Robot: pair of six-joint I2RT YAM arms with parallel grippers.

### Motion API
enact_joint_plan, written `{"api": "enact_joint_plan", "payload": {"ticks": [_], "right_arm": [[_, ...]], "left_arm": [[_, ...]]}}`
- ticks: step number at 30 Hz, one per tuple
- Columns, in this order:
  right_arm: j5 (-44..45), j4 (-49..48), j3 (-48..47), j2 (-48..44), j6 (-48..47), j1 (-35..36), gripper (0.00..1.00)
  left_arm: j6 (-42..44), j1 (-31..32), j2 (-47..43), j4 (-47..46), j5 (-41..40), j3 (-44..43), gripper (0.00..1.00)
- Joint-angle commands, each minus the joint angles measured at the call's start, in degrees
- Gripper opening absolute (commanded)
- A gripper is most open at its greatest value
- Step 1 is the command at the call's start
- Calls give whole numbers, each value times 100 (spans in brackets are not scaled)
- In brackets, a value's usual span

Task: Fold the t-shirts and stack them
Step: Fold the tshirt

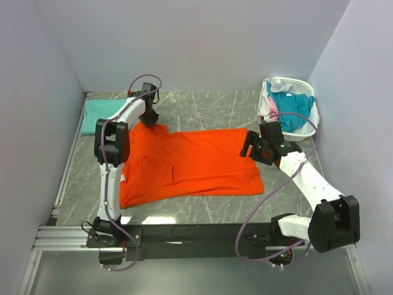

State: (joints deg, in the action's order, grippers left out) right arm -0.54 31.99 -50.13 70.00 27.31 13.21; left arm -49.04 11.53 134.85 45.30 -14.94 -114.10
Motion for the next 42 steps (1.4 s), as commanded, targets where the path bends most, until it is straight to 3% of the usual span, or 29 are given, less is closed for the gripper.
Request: {"api": "enact_joint_plan", "payload": {"ticks": [1, 5, 6, 16, 23, 31, 42], "right_arm": [[-52, -228, -14, 84, -94, -56, 86], [-87, -324, -225, 251, -94, -56, 85], [-96, -333, -278, 277, -103, -56, 85], [659, -184, -1673, 1217, 107, -56, 83], [1143, 184, -3079, 2753, 90, -56, 81], [1555, 571, -4714, 4344, -164, -56, 79], [1793, 800, -5578, 5393, -139, -64, 71]], "left_arm": [[-45, -37, 174, 277, -80, -51, 29], [17, -28, 69, 208, 61, 151, 1], [17, -37, 51, 190, 79, 186, 1], [78, -28, -924, -468, 202, 1073, 1], [157, -28, -1811, -1242, 369, 1830, 1], [201, -28, -2208, -1427, 404, 2304, 1], [17, -2, -2516, -1576, 343, 2814, 1]]}}
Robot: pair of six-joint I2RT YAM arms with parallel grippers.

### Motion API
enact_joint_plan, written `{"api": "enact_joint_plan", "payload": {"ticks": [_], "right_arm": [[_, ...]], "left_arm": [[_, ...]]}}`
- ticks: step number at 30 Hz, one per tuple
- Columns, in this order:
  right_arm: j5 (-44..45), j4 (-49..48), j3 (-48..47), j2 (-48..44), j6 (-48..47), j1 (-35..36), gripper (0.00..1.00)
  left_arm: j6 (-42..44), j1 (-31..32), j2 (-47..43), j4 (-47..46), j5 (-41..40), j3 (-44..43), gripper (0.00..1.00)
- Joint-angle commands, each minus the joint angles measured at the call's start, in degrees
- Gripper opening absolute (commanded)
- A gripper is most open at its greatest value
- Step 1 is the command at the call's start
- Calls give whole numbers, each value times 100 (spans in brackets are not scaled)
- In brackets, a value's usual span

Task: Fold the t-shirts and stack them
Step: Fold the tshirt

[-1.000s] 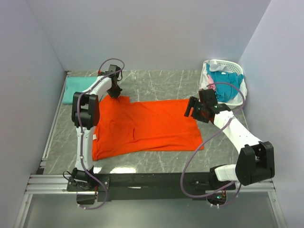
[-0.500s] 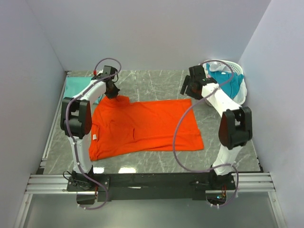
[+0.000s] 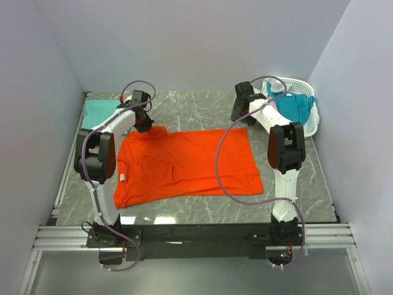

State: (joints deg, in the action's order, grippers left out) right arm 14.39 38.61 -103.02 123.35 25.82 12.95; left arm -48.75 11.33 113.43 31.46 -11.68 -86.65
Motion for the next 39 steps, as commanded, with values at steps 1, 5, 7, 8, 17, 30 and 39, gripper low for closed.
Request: {"api": "enact_joint_plan", "payload": {"ticks": [1, 5, 7, 8, 17, 30, 39], "right_arm": [[353, 138, -271, 110, 19, -38, 70], [424, 120, -306, 277, 10, -38, 68], [450, 199, -332, 373, 28, -47, 68], [450, 173, -306, 391, 45, -47, 68], [266, 77, -157, 479, 54, -100, 65], [99, 226, -104, 524, 142, -126, 57], [-77, 498, -16, 488, 186, -188, 52]], "left_arm": [[-20, 27, -400, -184, 17, 113, 1], [-47, 27, -523, -219, 34, 227, 1], [-64, 27, -558, -219, 43, 280, 1], [-73, 27, -585, -211, 43, 289, 1], [-99, 36, -673, -193, 61, 403, 1], [-143, 36, -778, -220, 52, 509, 1], [-143, 36, -848, -202, 43, 518, 1]]}}
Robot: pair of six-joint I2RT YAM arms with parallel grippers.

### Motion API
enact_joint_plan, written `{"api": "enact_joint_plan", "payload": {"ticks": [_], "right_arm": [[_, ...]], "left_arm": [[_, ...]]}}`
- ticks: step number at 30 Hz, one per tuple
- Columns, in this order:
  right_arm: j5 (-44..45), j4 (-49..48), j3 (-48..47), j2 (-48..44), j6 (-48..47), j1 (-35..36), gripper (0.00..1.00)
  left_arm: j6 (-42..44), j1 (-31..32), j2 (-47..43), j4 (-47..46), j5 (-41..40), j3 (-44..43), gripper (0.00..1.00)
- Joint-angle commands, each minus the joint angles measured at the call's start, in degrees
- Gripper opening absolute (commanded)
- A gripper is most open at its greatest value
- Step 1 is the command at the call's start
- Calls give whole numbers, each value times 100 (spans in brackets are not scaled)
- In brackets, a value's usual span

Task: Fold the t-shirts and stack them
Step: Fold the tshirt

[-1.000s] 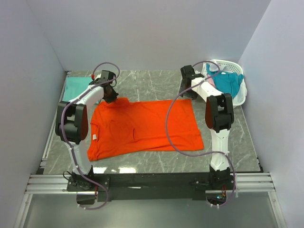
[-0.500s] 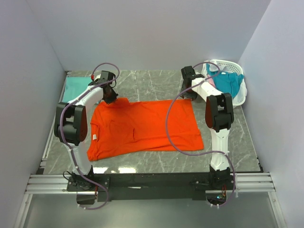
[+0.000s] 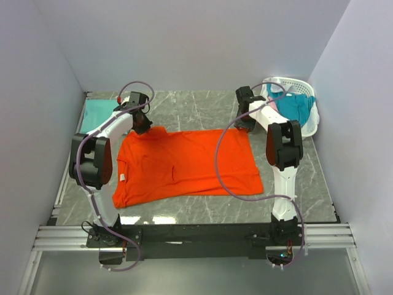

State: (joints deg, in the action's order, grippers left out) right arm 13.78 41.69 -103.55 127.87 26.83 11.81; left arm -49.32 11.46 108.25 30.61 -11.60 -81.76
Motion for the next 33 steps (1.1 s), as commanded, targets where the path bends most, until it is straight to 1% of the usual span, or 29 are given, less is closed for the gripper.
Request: {"api": "enact_joint_plan", "payload": {"ticks": [1, 4, 5, 8, 10, 11, 12, 13, 14, 16, 17, 26, 29, 33], "right_arm": [[2, 234, 71, 10, 86, -74, 51], [-16, 234, 159, -43, 59, -74, 50], [-24, 173, 177, -52, 42, -83, 45], [-25, 164, 133, -34, -20, -83, 35], [-25, 129, 107, -8, -55, -74, 30], [-33, 94, 98, -17, -81, -83, 24], [-33, 67, 80, -8, -134, -83, 22], [-42, 50, 80, 1, -152, -83, 17], [-51, -3, 80, 9, -213, -74, 10], [-77, -73, 71, 1, -266, -74, 2], [-103, -117, 89, -8, -362, -74, 0], [-165, -643, 633, -500, -652, -39, 0], [-253, -899, 976, -807, -836, 23, 0], [-113, -1101, 1423, -1211, -925, 154, 0]], "left_arm": [[-87, 31, -331, -117, 35, 28, 1], [-95, 31, -339, -125, 17, 46, 1], [-104, 31, -348, -126, 26, 46, 1], [-104, 31, -348, -126, 52, 63, 1], [-113, 23, -374, -134, 35, 81, 1], [-122, 23, -392, -134, 35, 98, 1], [-113, 23, -401, -134, 35, 116, 1], [-113, 31, -427, -143, 35, 133, 1], [-113, 23, -427, -134, 35, 134, 1], [-95, 23, -480, -126, 17, 134, 1], [-95, 23, -489, -126, 8, 142, 1], [-113, 31, -585, -161, 114, 257, 1], [-130, 31, -699, -248, 192, 467, 1], [-227, 31, -893, -328, 219, 721, 1]]}}
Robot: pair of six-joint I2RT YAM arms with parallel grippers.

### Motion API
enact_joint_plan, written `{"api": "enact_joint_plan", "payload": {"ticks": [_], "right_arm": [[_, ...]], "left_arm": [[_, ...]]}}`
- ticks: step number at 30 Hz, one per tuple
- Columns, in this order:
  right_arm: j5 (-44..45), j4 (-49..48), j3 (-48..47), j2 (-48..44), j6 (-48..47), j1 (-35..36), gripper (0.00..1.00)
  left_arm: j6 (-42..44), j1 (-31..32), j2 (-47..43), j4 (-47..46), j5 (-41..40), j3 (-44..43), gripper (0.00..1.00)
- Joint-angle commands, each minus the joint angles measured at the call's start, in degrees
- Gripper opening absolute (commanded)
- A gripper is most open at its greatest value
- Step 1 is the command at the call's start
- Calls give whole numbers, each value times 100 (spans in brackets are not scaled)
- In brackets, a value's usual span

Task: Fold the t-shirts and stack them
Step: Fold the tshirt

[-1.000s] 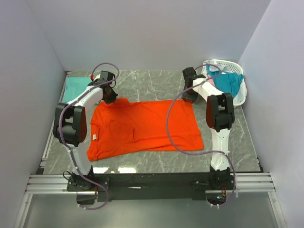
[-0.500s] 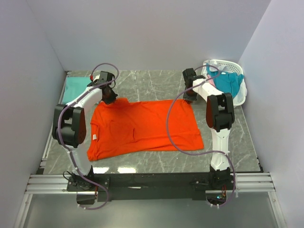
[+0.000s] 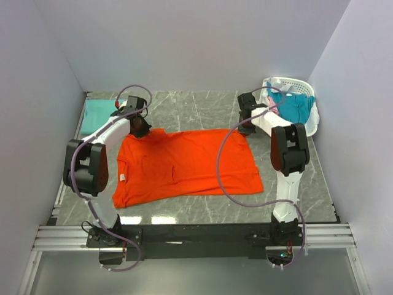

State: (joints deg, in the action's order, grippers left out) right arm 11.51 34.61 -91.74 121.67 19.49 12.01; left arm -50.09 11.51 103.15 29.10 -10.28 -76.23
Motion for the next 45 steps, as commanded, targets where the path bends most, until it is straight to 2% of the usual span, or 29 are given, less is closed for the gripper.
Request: {"api": "enact_joint_plan", "payload": {"ticks": [1, 6, 12, 20, 28, 36, 45], "right_arm": [[132, -428, 323, -652, -165, 144, 0], [281, -631, 885, -1091, -24, 267, 0], [765, -622, 1430, -1610, 117, 293, 0], [809, -754, 2169, -2296, 266, 363, 0], [888, -692, 2424, -2639, 310, 363, 0], [493, -780, 2627, -2868, 310, 363, 0], [545, -710, 2433, -2719, 223, 363, 0]], "left_arm": [[-177, 27, -488, -212, 97, 239, 1], [-414, 62, -840, -159, 36, 652, 1], [-616, 159, -1656, -89, -158, 1224, 1], [-968, 378, -2475, 280, -527, 1917, 1], [-1363, 633, -3319, 675, -958, 2445, 1], [-1653, 783, -3916, 772, -984, 2999, 1], [-2216, 1029, -4725, 974, -1002, 3597, 1]]}}
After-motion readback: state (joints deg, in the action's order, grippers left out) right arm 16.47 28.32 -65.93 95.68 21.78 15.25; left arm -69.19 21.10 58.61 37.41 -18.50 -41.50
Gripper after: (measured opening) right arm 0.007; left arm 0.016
